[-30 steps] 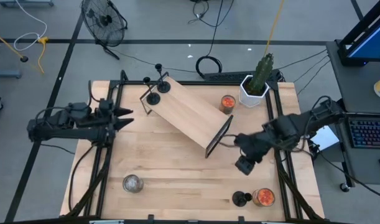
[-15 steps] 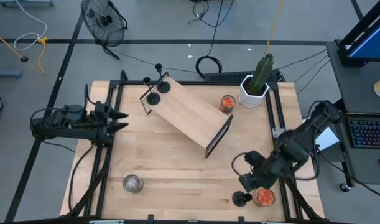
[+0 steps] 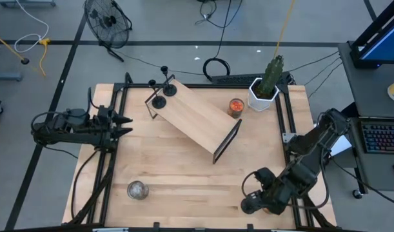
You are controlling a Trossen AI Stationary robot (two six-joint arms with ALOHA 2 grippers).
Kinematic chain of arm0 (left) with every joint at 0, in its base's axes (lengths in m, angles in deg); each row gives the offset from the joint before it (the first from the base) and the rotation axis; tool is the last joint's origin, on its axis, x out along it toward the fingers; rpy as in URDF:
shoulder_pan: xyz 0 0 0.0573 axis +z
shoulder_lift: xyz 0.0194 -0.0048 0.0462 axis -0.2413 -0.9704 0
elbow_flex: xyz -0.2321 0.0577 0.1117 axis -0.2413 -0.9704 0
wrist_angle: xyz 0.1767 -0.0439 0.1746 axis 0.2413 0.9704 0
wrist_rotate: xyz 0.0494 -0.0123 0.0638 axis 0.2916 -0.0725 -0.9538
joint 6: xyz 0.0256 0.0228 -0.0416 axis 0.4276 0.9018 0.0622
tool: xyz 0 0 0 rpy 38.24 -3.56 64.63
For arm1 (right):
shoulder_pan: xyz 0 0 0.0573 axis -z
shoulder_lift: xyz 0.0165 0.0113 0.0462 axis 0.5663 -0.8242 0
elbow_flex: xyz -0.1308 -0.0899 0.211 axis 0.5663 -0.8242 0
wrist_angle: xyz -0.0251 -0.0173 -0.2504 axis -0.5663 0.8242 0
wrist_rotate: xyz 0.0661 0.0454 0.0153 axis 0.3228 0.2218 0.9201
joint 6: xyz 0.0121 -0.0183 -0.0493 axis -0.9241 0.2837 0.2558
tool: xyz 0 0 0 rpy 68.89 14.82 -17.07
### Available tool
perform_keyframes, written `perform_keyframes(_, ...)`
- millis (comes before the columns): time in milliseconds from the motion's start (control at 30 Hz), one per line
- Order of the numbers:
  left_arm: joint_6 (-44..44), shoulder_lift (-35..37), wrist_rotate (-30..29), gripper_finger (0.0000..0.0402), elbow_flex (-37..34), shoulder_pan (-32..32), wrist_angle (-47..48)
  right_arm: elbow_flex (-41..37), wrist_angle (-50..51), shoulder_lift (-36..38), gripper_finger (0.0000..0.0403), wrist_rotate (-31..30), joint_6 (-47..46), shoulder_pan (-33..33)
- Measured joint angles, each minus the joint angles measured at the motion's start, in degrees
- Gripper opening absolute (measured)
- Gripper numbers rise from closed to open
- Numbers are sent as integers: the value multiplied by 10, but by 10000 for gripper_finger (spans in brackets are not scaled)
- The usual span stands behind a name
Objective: Pick & Place candle stick holders
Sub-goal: Put the candle holder on the shelf
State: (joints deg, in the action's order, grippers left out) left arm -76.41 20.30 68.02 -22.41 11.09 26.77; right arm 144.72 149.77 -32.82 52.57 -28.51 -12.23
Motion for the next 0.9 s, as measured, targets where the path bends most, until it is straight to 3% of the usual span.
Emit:
perform_keyframes(167, 0, 0, 2, 237, 0, 0, 1, 0, 4, -1, 128, -21, -6, -7)
perform_keyframes(567, -2, 0, 27, 237, 0, 0, 4, -64, -65, -1, 128, -16, -3, -7)
perform_keyframes(900, -2, 0, 25, 237, 0, 0, 4, -71, -60, -1, 128, -3, 6, -10)
